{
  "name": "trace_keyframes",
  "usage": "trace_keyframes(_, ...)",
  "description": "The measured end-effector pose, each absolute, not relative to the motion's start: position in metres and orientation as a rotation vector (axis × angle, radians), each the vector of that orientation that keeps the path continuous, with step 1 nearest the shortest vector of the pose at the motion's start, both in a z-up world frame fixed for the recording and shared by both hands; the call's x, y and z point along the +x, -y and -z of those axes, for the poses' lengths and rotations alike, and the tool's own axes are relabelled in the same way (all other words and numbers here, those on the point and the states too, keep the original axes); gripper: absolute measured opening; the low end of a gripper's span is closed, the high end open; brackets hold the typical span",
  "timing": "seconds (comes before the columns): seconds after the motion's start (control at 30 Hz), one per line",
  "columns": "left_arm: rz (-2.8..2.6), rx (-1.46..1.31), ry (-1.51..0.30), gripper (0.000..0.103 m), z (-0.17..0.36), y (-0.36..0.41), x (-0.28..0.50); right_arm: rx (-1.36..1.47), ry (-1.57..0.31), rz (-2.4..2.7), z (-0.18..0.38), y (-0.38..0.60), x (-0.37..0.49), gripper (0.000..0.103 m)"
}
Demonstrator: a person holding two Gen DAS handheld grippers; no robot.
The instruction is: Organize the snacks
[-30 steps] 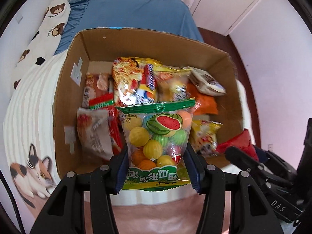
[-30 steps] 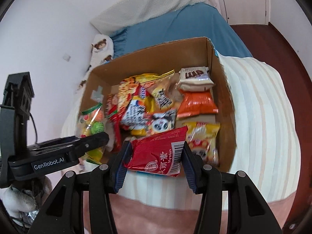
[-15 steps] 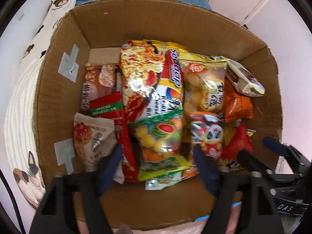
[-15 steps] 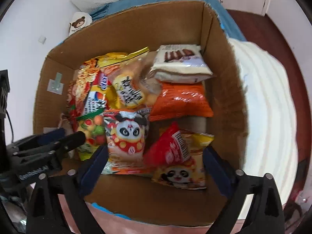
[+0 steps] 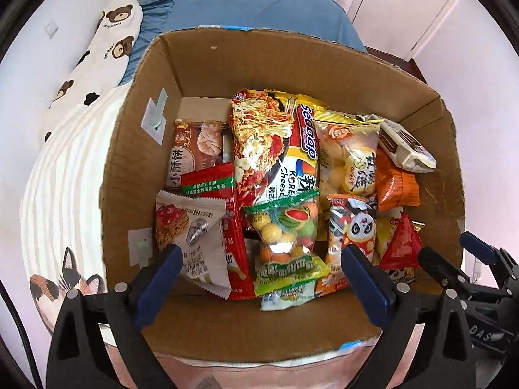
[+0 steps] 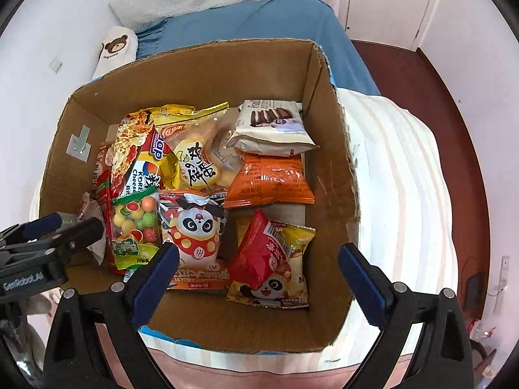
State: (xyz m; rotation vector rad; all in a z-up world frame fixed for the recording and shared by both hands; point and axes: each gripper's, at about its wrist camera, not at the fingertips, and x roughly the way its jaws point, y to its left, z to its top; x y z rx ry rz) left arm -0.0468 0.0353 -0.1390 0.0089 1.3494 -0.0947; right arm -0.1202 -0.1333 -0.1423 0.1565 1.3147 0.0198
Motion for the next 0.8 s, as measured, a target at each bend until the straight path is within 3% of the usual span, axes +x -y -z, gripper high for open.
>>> trace_keyframes(0.27, 0.113, 0.010, -1.284, 0.100, 0.109, -0.035, -0.082, 0.172, -1.236, -0.003, 0.114, 0.136, -0.148, 0.102)
trace_keyframes(0.8, 0.131, 0.043, -1.018, 0.100, 0.005, -0.025, -0.204, 0.157, -0.978, -0.006, -0.006, 0.145, -0.272, 0.103)
